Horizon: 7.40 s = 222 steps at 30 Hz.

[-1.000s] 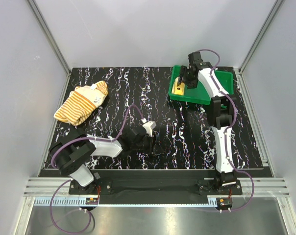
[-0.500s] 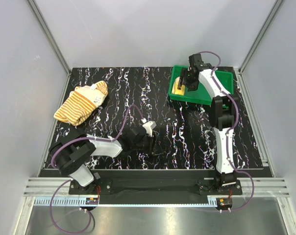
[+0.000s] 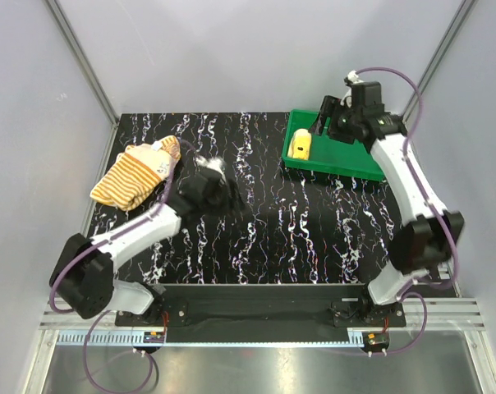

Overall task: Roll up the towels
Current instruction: Grab a towel with the left arm, then move the towel to the center of the board, then flatten the towel

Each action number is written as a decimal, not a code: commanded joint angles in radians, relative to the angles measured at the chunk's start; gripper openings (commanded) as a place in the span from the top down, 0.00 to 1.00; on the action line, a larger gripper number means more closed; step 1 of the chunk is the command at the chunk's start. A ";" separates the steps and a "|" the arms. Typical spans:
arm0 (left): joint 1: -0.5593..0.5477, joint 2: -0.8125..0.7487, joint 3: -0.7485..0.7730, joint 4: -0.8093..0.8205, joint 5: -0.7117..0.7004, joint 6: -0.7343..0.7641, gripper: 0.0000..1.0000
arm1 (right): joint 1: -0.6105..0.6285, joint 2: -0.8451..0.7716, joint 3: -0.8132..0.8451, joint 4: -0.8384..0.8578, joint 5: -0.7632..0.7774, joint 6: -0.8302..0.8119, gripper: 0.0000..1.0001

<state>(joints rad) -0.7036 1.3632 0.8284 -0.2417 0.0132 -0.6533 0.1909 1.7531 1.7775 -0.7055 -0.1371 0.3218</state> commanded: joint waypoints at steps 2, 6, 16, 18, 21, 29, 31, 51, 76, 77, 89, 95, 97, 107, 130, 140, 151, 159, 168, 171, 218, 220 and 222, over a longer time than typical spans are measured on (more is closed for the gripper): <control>0.234 -0.021 0.144 -0.238 -0.146 0.000 0.31 | 0.018 -0.190 -0.203 0.093 -0.113 0.063 0.24; 0.516 0.023 0.219 -0.284 -0.159 -0.022 0.28 | 0.067 -0.286 -0.341 0.126 -0.163 0.098 0.22; 0.964 0.056 0.153 -0.194 -0.019 -0.052 0.27 | 0.197 -0.349 -0.515 0.130 -0.154 0.128 0.22; 1.004 0.073 0.156 -0.185 0.010 -0.062 0.27 | 0.200 -0.343 -0.532 0.109 -0.112 0.122 0.22; 1.050 0.108 0.178 -0.194 0.014 -0.077 0.27 | 0.197 -0.337 -0.555 0.097 -0.061 0.112 0.22; 1.131 0.157 0.207 -0.228 -0.088 -0.101 0.27 | 0.197 -0.290 -0.558 0.086 -0.035 0.088 0.20; 1.135 0.178 0.199 -0.194 -0.079 -0.106 0.27 | 0.196 -0.285 -0.558 0.083 -0.027 0.086 0.21; 1.268 0.267 0.215 -0.106 -0.156 -0.167 0.25 | 0.188 -0.339 -0.638 0.051 -0.113 0.082 0.20; 1.316 0.139 0.032 0.323 -0.010 -0.187 0.21 | 0.189 -0.300 -0.635 0.052 -0.119 0.072 0.20; 1.320 0.166 0.067 0.297 -0.010 -0.189 0.21 | 0.189 -0.299 -0.635 0.051 -0.119 0.071 0.20; 1.317 0.401 0.207 0.179 0.037 -0.181 0.30 | 0.190 -0.288 -0.650 0.063 -0.124 0.071 0.20; 1.307 0.461 0.245 0.182 0.100 -0.160 0.55 | 0.190 -0.284 -0.653 0.063 -0.122 0.072 0.21; 1.296 0.453 0.235 0.200 0.096 -0.155 0.76 | 0.188 -0.288 -0.653 0.063 -0.116 0.071 0.21; 1.149 0.207 0.306 0.072 -0.063 -0.027 1.00 | 0.189 -0.339 -0.645 0.020 -0.072 0.060 0.21; -0.194 -0.257 0.179 -0.492 -0.904 -0.086 0.07 | 0.186 -0.590 -0.684 -0.151 0.230 0.227 0.05; 0.338 -0.291 0.109 -0.355 -0.475 0.004 0.01 | 0.189 -0.266 -0.465 0.077 -0.208 0.157 0.10; 0.785 -0.092 -0.037 -0.268 -0.041 -0.107 0.03 | 0.217 0.155 -0.072 0.004 -0.219 0.146 0.25; 0.949 -0.009 -0.138 -0.042 0.091 -0.204 0.05 | 0.223 0.050 -0.275 0.076 -0.222 0.154 0.24; 0.964 -0.039 -0.196 0.102 0.013 -0.290 0.07 | 0.223 0.029 -0.357 0.112 -0.233 0.151 0.24; 0.964 -0.091 -0.204 0.133 -0.012 -0.286 0.09 | 0.225 0.036 -0.362 0.121 -0.231 0.149 0.24; 0.972 -0.757 -0.023 -0.484 -0.199 0.056 1.00 | 0.257 0.301 -0.169 0.161 -0.176 0.194 0.30; 0.972 -0.745 -0.017 -0.504 -0.219 0.081 1.00 | 0.257 0.336 -0.124 0.162 -0.167 0.201 0.34; 0.972 -0.747 -0.021 -0.510 -0.223 0.084 1.00 | 0.259 0.399 -0.058 0.163 -0.183 0.217 0.38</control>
<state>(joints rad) 0.2657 0.6231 0.7704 -0.7650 -0.1970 -0.6086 0.4450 2.0876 1.6276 -0.5671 -0.3084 0.5133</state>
